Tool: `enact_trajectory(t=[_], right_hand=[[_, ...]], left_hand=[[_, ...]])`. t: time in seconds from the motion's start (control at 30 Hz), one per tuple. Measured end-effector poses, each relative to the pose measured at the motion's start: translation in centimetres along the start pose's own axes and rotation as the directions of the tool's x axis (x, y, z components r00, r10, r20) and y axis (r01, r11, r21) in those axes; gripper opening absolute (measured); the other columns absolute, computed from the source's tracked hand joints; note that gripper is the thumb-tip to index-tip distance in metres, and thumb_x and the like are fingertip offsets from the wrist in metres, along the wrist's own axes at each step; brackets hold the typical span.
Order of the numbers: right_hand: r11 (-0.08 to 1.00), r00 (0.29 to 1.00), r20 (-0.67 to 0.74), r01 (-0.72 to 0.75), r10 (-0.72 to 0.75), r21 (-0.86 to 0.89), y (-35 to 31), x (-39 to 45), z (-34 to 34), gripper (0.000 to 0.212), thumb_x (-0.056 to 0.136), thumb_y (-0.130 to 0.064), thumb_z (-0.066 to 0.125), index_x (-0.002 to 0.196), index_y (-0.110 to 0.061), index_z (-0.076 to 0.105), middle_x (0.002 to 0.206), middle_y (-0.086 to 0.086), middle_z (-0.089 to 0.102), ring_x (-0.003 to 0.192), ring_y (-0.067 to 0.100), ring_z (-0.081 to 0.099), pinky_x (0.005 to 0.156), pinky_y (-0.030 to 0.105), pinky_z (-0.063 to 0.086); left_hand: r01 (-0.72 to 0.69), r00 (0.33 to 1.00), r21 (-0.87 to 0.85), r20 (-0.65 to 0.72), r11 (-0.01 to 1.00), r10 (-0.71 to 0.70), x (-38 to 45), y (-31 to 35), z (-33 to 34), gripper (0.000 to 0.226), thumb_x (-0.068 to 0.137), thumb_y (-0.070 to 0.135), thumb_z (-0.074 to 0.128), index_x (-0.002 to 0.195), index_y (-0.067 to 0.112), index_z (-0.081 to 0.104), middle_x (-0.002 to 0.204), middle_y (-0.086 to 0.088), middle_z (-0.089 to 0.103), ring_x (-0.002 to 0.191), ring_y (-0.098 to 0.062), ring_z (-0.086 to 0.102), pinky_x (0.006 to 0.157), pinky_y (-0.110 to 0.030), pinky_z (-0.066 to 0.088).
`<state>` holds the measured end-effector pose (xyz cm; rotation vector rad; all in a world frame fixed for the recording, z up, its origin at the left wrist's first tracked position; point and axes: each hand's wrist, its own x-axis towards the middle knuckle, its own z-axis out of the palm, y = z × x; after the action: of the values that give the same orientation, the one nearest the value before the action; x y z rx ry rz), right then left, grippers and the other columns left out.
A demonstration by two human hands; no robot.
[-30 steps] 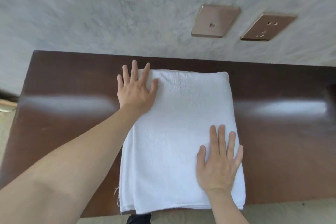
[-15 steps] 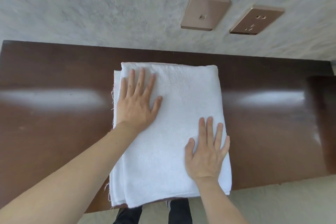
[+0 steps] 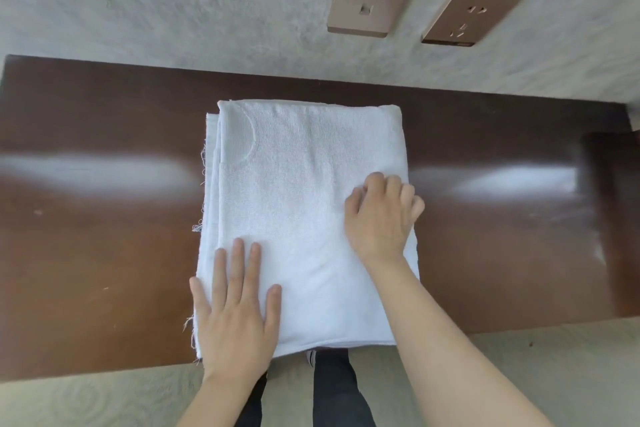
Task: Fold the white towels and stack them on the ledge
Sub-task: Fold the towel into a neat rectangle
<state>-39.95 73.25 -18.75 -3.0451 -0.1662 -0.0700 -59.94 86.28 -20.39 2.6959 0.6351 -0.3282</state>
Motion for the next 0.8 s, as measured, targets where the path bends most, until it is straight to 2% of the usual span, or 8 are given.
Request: enact_trajectory(t=[0.17, 0.27, 0.33, 0.37, 0.43, 0.57, 0.67, 0.8], right_hand=[[0.950, 0.948, 0.064, 0.309, -0.311, 0.039, -1.3, 7.3, -0.1, 0.024, 0.098, -0.030, 0.047, 0.112, -0.016, 0.060, 0.112, 0.002, 0.055, 0.108, 0.024, 0.048, 0.096, 0.041, 0.032], [0.798, 0.787, 0.136, 0.585, -0.601, 0.143, -2.1, 9.6, 0.5, 0.038, 0.102, -0.034, 0.046, 0.136, -0.020, 0.053, 0.138, 0.006, 0.049, 0.134, 0.029, 0.040, 0.115, 0.045, 0.022], [0.693, 0.663, 0.201, 0.693, -0.721, 0.197, -2.1, 10.9, 1.1, 0.046, 0.104, -0.038, 0.041, 0.150, -0.029, 0.041, 0.160, 0.004, 0.031, 0.150, 0.029, 0.021, 0.123, 0.048, 0.007], [0.673, 0.633, 0.231, 0.706, -0.739, 0.221, -2.0, 11.6, 1.5, 0.049, 0.105, -0.042, 0.037, 0.153, -0.035, 0.035, 0.165, 0.001, 0.021, 0.153, 0.026, 0.013, 0.124, 0.047, 0.001], [0.684, 0.631, 0.266, 0.684, -0.729, 0.252, -1.9, 12.8, 2.4, 0.051, 0.104, -0.049, 0.032, 0.154, -0.046, 0.026, 0.167, -0.005, 0.016, 0.153, 0.023, 0.011, 0.124, 0.041, -0.001], [0.695, 0.661, 0.218, 0.690, -0.719, 0.201, -2.0, 13.5, 3.2, 0.054, 0.100, -0.056, 0.026, 0.153, -0.047, 0.024, 0.160, -0.004, 0.031, 0.143, 0.024, 0.029, 0.119, 0.040, 0.015], [0.702, 0.684, 0.163, 0.678, -0.711, 0.219, -1.9, 13.4, 3.5, 0.059, 0.099, -0.055, 0.030, 0.155, -0.036, 0.028, 0.150, 0.001, 0.042, 0.134, 0.025, 0.039, 0.116, 0.039, 0.023], [0.803, 0.794, 0.131, 0.577, -0.594, 0.148, -1.7, 13.7, 3.3, 0.063, 0.099, -0.057, 0.038, 0.141, -0.010, 0.045, 0.129, 0.010, 0.054, 0.118, 0.030, 0.048, 0.107, 0.041, 0.032]], left_hand=[[0.145, 0.989, -0.083, 0.005, 0.986, -0.145, -0.2, 0.9, -0.3, 0.064, 0.101, 0.055, 0.016, 0.160, 0.029, 0.014, 0.168, 0.007, 0.001, 0.154, -0.029, -0.005, 0.120, -0.062, 0.012], [0.242, 0.968, -0.155, -0.035, 0.958, -0.250, 1.6, 3.7, -1.0, 0.062, 0.099, 0.054, 0.021, 0.158, 0.035, 0.013, 0.167, 0.002, 0.008, 0.150, -0.046, -0.004, 0.114, -0.073, 0.002], [0.264, 0.956, -0.189, -0.076, 0.946, -0.282, 3.1, 5.8, -0.9, 0.063, 0.099, 0.054, 0.023, 0.159, 0.037, 0.011, 0.168, -0.001, 0.007, 0.149, -0.048, -0.008, 0.112, -0.074, -0.004], [0.293, 0.947, -0.192, -0.080, 0.937, -0.312, 4.0, 6.8, -0.7, 0.066, 0.099, 0.057, 0.022, 0.159, 0.035, 0.007, 0.168, -0.002, 0.003, 0.149, -0.047, -0.012, 0.111, -0.074, -0.005], [0.383, 0.918, -0.155, -0.048, 0.911, -0.394, 5.5, 8.2, 0.0, 0.074, 0.097, 0.065, 0.013, 0.159, 0.030, -0.006, 0.168, -0.004, -0.010, 0.148, -0.045, -0.021, 0.110, -0.076, -0.007], [0.435, 0.895, -0.089, -0.062, 0.896, -0.441, 6.7, 8.6, 1.1, 0.080, 0.093, 0.073, 0.008, 0.157, 0.031, -0.015, 0.165, -0.005, -0.021, 0.145, -0.046, -0.025, 0.108, -0.077, -0.005], [0.437, 0.895, -0.069, -0.071, 0.897, -0.441, 6.8, 8.6, 1.2, 0.080, 0.093, 0.074, 0.008, 0.158, 0.031, -0.011, 0.166, -0.005, -0.019, 0.146, -0.047, -0.022, 0.108, -0.077, -0.001], [0.400, 0.912, -0.039, -0.083, 0.916, -0.402, 7.3, 8.4, 1.0, 0.080, 0.093, 0.074, 0.008, 0.159, 0.031, -0.008, 0.166, -0.005, -0.016, 0.147, -0.047, -0.019, 0.109, -0.077, 0.000]])
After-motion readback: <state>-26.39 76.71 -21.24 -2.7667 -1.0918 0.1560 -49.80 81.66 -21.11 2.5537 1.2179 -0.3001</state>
